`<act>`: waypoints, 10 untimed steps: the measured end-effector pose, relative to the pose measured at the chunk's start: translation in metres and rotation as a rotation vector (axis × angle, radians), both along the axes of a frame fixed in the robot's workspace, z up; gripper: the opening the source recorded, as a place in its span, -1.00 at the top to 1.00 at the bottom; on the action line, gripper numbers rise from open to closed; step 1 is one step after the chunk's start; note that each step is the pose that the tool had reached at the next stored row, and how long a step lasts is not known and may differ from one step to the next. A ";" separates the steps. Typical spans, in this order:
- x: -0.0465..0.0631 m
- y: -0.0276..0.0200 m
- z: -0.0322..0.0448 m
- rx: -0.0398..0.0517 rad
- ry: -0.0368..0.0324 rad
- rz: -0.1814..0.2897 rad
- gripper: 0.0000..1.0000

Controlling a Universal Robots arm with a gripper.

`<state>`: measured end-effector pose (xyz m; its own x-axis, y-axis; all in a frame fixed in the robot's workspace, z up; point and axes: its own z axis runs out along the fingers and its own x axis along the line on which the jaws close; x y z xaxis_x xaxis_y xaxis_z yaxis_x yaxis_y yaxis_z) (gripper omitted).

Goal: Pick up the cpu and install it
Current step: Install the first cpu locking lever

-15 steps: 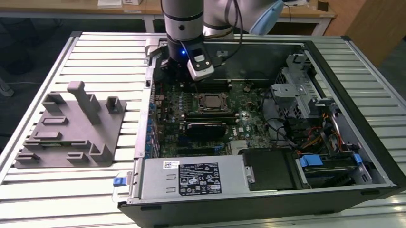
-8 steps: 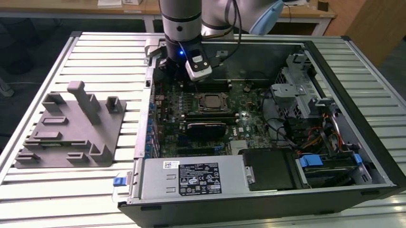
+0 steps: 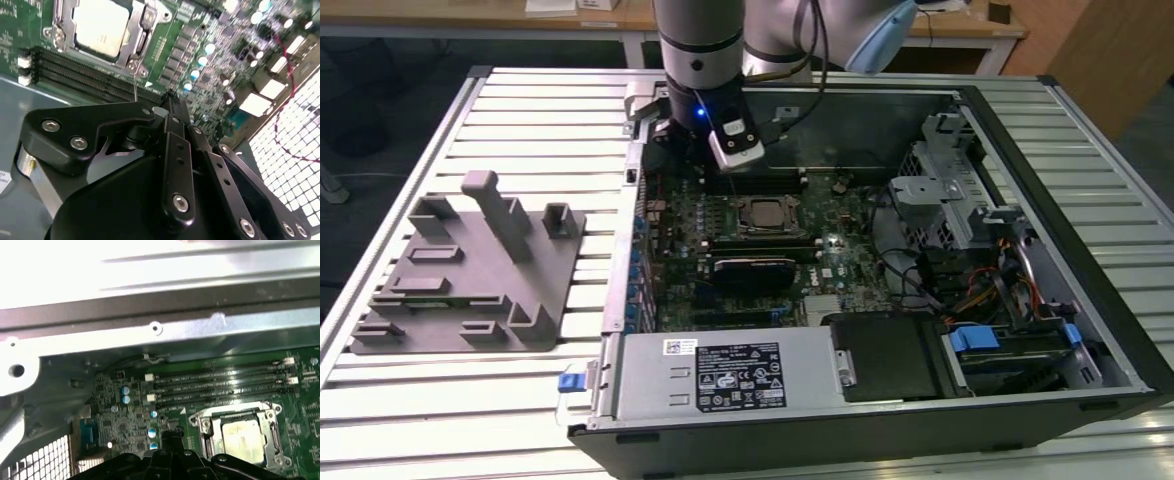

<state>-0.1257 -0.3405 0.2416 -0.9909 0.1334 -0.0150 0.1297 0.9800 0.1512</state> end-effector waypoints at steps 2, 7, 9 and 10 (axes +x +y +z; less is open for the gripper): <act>0.000 0.0000 0.0008 0.0123 0.0002 0.000 0.79; 0.000 0.0000 0.0059 0.0258 0.0001 0.000 0.79; 0.000 0.0000 0.0069 0.0380 -0.0001 0.000 0.79; 0.000 0.0000 0.0074 0.0445 0.0000 0.000 0.79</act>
<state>-0.1257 -0.3405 0.2490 -0.9909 0.1340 -0.0090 0.1297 0.9723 0.1946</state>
